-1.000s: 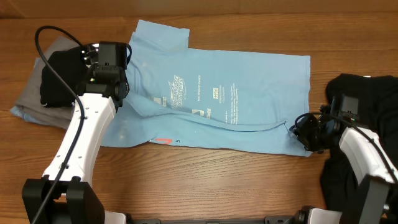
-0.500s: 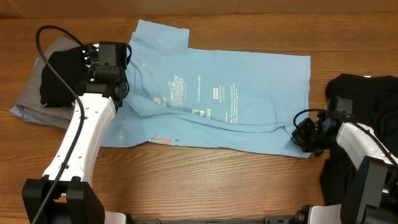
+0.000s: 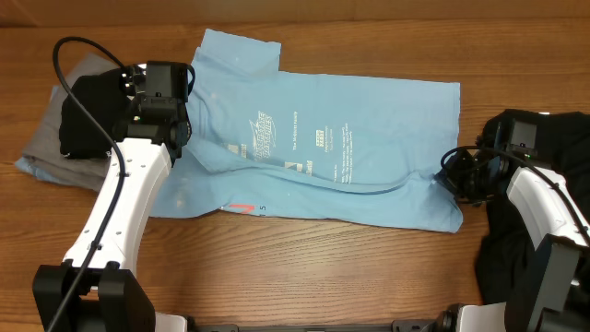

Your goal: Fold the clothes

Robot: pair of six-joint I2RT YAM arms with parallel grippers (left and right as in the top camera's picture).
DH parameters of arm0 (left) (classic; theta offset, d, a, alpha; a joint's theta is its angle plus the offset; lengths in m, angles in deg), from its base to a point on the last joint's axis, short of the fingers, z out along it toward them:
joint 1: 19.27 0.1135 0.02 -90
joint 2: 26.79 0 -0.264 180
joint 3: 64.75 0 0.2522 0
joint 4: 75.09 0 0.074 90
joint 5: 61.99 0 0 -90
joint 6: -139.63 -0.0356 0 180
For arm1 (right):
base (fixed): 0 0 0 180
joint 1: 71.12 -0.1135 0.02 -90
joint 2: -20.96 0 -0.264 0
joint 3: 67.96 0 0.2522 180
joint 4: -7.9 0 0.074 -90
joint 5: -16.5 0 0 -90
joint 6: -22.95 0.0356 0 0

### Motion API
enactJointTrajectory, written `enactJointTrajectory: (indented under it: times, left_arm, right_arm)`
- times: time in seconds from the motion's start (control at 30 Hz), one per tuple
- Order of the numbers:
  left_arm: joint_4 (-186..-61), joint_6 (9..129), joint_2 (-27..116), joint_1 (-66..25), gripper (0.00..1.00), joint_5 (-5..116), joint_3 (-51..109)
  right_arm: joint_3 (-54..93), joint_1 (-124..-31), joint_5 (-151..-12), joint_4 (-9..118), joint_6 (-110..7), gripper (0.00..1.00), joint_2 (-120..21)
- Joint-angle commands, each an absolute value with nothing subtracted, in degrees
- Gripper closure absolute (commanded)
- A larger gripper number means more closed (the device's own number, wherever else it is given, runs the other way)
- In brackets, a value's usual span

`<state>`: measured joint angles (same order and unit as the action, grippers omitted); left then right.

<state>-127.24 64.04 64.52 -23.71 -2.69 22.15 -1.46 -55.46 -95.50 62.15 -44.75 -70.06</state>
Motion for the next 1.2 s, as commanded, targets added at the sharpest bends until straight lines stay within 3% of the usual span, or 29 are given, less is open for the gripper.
enactJointTrajectory:
  times: [0.0,0.37,0.93,0.97,1.0,1.03,1.07,1.17]
  left_arm:
    - [-126.80,62.90,64.82,-23.34,0.96,-3.94,23.38]
    - [-128.18,62.93,64.82,-23.32,0.96,-5.90,23.35]
    - [-127.09,63.36,69.26,-23.32,0.96,-2.60,23.35]
    - [-126.80,63.34,69.37,-23.32,0.96,-2.58,23.35]
    - [-126.32,63.34,69.35,-23.32,0.94,-2.58,23.38]
    - [-125.93,63.34,69.26,-23.32,0.88,-2.58,23.44]
    - [-125.51,63.34,69.09,-23.32,0.71,-2.56,23.55]
    - [-126.41,61.77,68.80,-23.32,0.36,-2.60,25.06]
  right_arm:
    - [-0.02,-55.57,-89.88,60.43,-42.50,0.96,-70.37]
    - [-0.09,-55.57,-79.20,60.60,-36.95,0.96,-70.37]
    - [-0.09,-55.68,-83.61,57.85,-37.01,0.96,-70.37]
    - [-0.09,-55.68,-83.61,57.89,-37.01,0.95,-70.35]
    - [-0.09,-55.68,-83.61,57.89,-37.01,0.85,-70.35]
    - [-0.07,-55.48,-83.61,57.87,-37.01,0.75,-70.35]
    - [-0.04,-55.26,-83.65,57.89,-37.01,0.67,-70.35]
    - [0.28,-53.67,-84.14,58.68,-37.03,0.65,-70.21]
